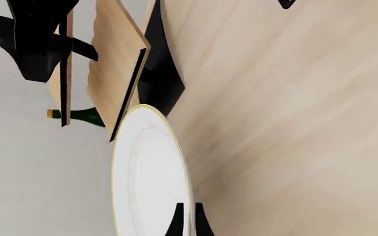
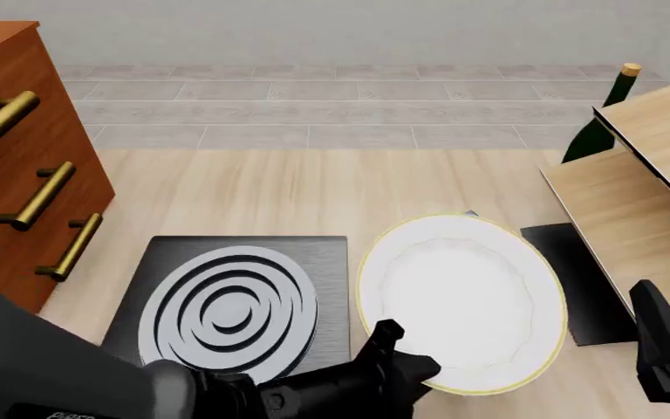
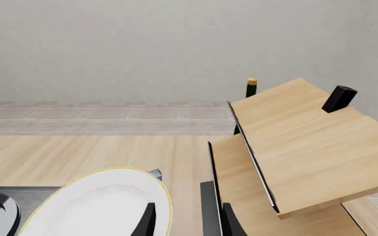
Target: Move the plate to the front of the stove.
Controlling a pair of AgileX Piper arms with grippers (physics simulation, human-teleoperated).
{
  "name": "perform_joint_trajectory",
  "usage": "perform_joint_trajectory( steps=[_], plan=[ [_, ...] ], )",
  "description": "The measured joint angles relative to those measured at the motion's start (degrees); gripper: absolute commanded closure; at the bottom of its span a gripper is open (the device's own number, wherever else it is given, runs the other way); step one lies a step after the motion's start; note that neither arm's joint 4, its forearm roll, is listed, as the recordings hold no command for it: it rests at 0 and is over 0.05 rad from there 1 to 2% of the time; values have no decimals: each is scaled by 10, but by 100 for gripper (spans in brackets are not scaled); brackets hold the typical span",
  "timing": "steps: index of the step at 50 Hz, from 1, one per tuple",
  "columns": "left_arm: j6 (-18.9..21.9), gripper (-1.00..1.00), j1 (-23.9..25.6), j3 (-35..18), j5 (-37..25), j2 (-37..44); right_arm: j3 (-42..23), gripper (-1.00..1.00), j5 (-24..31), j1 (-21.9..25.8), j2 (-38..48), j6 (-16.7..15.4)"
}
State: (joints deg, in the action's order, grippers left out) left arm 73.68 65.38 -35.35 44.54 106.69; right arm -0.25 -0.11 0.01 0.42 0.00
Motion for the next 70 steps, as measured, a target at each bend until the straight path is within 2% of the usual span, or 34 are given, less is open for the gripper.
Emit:
perform_joint_trajectory(
  steps=[44,70],
  plan=[
    [19,100,-61,6,-30,-65,0,-100,0,0,0,0],
    [20,100,-89,-3,-81,-120,0,-100,0,0,0,0]
  ],
)
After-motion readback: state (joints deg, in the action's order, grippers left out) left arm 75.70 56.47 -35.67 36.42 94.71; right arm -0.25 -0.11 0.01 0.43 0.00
